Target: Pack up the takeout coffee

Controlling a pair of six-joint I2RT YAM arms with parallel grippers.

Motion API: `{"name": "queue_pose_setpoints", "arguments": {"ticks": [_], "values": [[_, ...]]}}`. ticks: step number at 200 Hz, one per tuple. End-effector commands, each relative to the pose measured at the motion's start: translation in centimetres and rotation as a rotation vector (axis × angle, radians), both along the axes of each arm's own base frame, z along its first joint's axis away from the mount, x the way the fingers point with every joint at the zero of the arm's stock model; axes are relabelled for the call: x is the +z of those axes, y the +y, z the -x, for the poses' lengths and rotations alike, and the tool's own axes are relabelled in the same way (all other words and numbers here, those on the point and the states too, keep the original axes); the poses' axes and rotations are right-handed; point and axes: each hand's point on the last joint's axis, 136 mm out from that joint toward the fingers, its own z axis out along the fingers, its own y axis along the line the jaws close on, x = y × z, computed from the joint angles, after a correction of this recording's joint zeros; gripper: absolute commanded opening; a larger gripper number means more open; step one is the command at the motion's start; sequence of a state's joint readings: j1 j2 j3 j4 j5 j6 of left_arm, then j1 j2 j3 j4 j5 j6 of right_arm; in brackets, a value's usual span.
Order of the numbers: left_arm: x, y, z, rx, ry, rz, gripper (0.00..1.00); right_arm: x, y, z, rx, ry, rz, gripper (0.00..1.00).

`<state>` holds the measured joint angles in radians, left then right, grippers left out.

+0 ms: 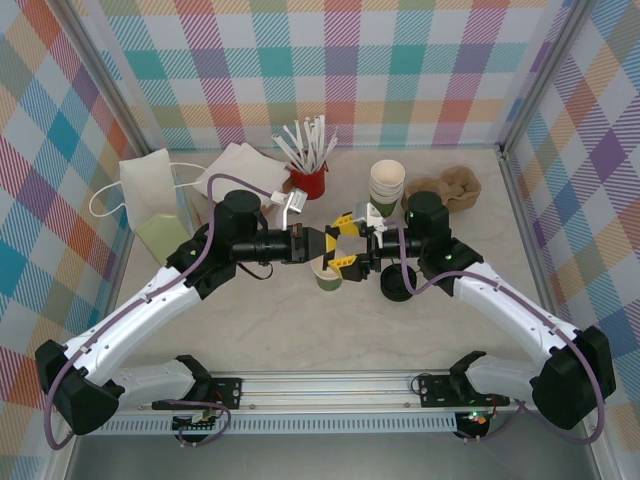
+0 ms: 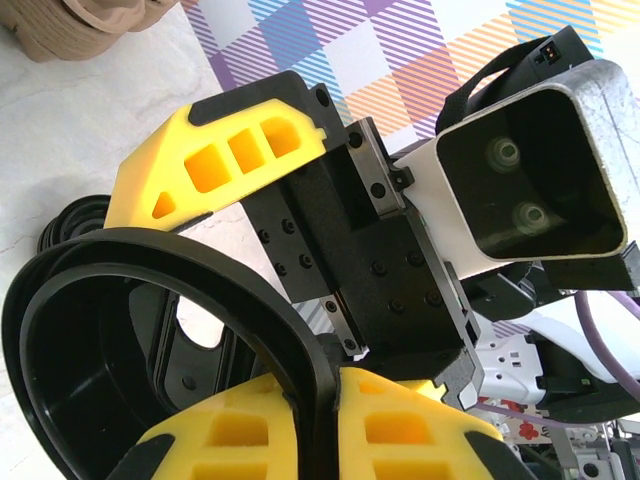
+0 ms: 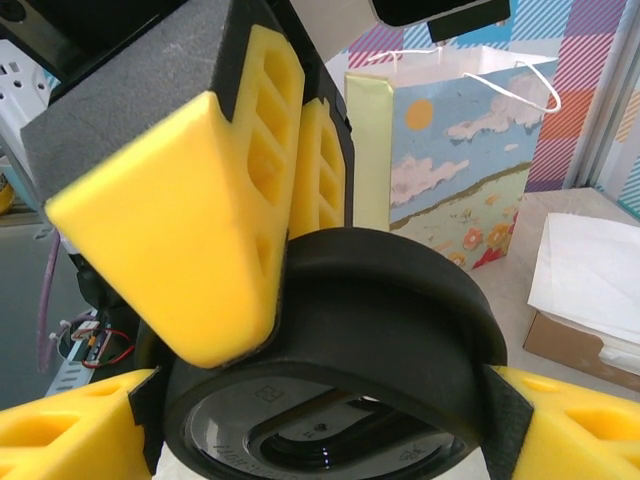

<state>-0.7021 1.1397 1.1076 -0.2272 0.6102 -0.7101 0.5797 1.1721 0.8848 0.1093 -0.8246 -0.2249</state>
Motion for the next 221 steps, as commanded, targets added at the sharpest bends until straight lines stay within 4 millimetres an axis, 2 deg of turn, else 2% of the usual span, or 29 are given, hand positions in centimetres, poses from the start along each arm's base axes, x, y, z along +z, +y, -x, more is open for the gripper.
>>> {"name": "queue_pose_setpoints", "arguments": {"ticks": [1, 86, 126, 145, 160, 162, 174, 194, 221], "values": [[3.6, -0.2, -0.3, -0.003, -0.1, 0.089, 0.0, -0.8, 0.2, 1.2, 0.054, 0.031, -0.004, 0.8], [3.0, -0.2, -0.9, 0.022, -0.086, 0.075, 0.0, -0.7, -0.2, 0.9, 0.006, 0.04, 0.009, 0.73], [1.5, 0.4, -1.3, 0.063, -0.075, 0.014, 0.28, -0.8, -0.5, 0.8, -0.019, 0.07, 0.057, 0.72], [0.7, 0.8, -1.4, 0.084, -0.07, -0.024, 0.49, -1.3, -0.8, 0.6, -0.044, 0.089, 0.094, 0.72], [0.2, 1.3, -1.5, 0.104, -0.079, -0.053, 0.55, -1.9, -1.1, 0.5, -0.066, 0.11, 0.133, 0.72], [-0.4, 1.5, -1.4, 0.106, -0.064, -0.073, 0.56, -2.0, -1.2, 0.5, -0.07, 0.112, 0.137, 0.72], [-1.1, 2.1, -1.5, 0.13, -0.059, -0.116, 0.67, -2.6, -1.5, 0.1, -0.102, 0.139, 0.177, 0.72], [-2.6, 4.4, -1.8, 0.216, -0.063, -0.234, 0.73, -3.5, -2.2, -0.5, -0.168, 0.198, 0.27, 0.72], [-4.4, 9.0, -2.1, 0.389, -0.087, -0.399, 0.76, -4.6, -3.3, -1.3, -0.258, 0.3, 0.412, 0.72]]}}
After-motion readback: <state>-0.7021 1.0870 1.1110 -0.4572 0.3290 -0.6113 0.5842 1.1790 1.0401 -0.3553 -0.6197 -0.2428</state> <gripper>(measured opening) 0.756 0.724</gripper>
